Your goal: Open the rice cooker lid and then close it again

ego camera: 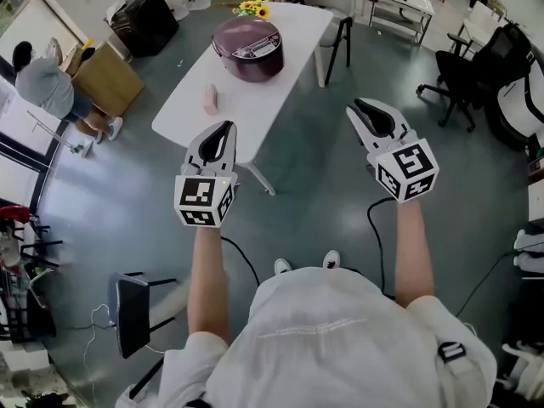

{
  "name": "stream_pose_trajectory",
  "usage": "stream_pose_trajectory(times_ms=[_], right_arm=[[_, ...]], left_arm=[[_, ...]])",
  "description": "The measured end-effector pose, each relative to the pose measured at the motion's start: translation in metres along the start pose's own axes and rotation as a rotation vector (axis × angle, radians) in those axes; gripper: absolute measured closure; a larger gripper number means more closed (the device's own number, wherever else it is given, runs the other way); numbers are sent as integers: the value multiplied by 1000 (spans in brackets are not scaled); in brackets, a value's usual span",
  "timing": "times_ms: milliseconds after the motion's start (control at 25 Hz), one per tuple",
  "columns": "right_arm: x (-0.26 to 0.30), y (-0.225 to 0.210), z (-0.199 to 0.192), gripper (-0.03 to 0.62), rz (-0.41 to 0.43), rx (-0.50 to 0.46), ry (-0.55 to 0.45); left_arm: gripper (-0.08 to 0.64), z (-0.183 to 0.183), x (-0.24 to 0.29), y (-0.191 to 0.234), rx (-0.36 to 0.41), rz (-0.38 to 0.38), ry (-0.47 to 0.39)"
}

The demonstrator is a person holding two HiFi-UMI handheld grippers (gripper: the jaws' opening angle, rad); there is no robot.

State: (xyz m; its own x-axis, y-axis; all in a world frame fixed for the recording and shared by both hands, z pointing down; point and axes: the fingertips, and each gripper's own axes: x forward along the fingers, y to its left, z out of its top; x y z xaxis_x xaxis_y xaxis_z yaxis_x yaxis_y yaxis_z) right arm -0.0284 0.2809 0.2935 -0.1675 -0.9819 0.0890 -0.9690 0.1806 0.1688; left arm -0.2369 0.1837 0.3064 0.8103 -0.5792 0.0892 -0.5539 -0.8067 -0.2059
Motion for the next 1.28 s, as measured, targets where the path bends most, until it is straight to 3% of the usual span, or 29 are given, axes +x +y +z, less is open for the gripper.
stream_pose_trajectory(times_ms=[80, 160, 720, 1280], right_arm=[[1, 0, -3, 422, 7, 1, 12], [3, 1, -4, 399, 8, -2, 18], [6, -2, -9, 365, 37, 0, 30], [-3, -36, -23, 366, 84, -5, 23]], left_arm=[[440, -6, 3, -2, -13, -24, 25], [350, -15, 6, -4, -13, -42, 61], [347, -23, 10, -13, -37, -53, 90], [348, -19, 32, -42, -59, -15, 117]])
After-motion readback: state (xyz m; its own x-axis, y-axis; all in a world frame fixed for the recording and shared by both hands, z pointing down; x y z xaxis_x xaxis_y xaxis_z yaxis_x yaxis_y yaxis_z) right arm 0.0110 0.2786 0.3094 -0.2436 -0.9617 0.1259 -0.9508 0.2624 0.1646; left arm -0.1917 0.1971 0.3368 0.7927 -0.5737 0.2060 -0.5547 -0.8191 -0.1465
